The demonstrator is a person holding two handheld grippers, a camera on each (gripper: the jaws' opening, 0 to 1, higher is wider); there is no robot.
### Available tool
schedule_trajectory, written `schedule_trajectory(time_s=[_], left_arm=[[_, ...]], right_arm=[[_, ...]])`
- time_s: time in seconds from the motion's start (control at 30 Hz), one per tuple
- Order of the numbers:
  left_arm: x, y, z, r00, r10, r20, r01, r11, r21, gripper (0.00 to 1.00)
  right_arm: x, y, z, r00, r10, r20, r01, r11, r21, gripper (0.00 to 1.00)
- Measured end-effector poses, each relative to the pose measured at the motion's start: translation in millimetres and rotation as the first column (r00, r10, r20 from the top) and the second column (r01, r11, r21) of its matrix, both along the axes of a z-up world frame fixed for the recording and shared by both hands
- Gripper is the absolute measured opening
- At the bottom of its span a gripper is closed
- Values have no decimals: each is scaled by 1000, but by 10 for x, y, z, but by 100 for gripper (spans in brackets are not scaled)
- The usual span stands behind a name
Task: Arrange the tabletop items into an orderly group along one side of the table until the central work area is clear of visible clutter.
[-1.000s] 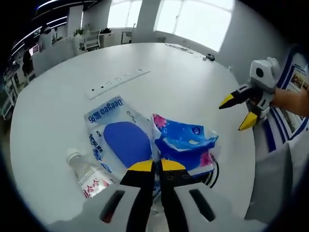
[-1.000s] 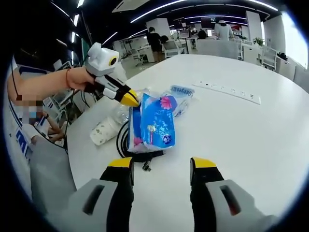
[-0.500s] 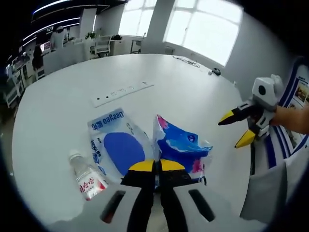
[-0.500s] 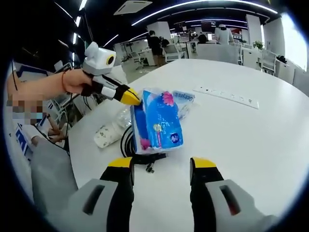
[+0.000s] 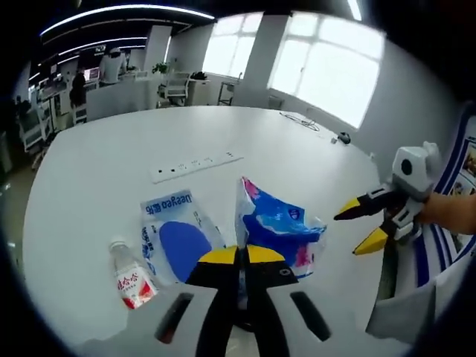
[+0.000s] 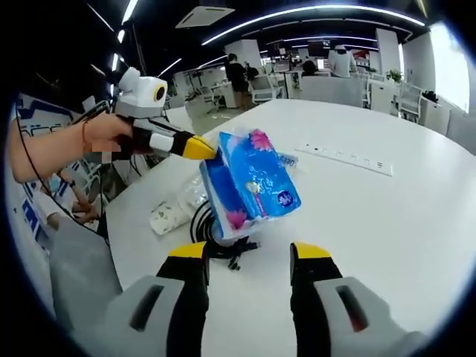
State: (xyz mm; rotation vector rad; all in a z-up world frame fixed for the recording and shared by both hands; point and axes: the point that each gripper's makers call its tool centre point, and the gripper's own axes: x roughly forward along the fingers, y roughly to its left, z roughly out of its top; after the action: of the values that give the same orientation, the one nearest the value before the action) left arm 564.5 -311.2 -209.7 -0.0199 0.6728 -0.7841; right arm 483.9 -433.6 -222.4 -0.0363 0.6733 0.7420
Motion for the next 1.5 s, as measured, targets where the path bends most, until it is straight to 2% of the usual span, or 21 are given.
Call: schedule_trajectory(time_s=[0.33, 0.7, 0.97, 1.13, 1.5], left_arm=[[-96, -122, 262, 998, 37, 48, -36, 999, -40, 0], [-194, -241, 468, 994, 83, 76, -76, 993, -90, 0], [-299, -360, 555, 992, 102, 74, -92, 987, -130, 0], [-369, -440, 605, 992, 108, 70, -96, 983, -154, 0], [-528, -623, 595, 993, 95, 68, -85, 986, -142, 0]], right_arm=[[44, -8, 189, 997, -73, 22, 71, 996, 51, 35], [-10, -41, 215, 991, -131, 17, 130, 990, 59, 27], [24, -161, 311, 979, -198, 37, 195, 977, 84, 18], [27, -274, 363, 972, -228, 58, 222, 971, 85, 6], [-41, -533, 471, 957, -277, 90, 270, 959, 82, 0]])
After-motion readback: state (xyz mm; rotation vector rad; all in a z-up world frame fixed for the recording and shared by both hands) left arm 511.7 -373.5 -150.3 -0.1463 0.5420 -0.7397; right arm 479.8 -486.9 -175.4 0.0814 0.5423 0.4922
